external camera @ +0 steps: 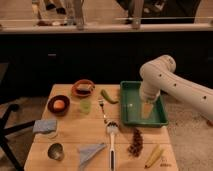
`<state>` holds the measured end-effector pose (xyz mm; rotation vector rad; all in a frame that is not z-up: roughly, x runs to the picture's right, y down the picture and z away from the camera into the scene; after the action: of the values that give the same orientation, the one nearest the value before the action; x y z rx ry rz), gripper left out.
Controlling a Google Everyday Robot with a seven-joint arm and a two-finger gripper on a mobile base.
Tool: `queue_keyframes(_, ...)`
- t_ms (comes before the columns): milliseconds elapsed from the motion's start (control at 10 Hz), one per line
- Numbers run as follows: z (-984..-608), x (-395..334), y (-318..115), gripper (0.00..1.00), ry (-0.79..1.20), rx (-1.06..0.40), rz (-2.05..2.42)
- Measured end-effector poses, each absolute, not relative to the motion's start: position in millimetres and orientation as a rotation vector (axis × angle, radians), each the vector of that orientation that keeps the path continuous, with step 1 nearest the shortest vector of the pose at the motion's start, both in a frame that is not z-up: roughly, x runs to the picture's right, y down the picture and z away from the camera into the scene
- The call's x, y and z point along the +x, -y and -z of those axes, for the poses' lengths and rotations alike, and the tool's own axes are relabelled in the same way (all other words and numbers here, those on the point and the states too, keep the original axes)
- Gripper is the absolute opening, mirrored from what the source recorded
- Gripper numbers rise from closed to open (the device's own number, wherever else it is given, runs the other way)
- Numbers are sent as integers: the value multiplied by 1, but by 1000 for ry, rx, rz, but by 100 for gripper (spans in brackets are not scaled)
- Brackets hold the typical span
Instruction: Place eraser in table surface
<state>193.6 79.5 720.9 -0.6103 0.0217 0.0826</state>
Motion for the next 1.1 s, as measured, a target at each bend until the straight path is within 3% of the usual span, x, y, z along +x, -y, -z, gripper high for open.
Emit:
queue_keyframes(600,-734,138,-59,80,99,-637,-183)
queue_keyframes(1100,-735,133,-58,80,131,-642,-181)
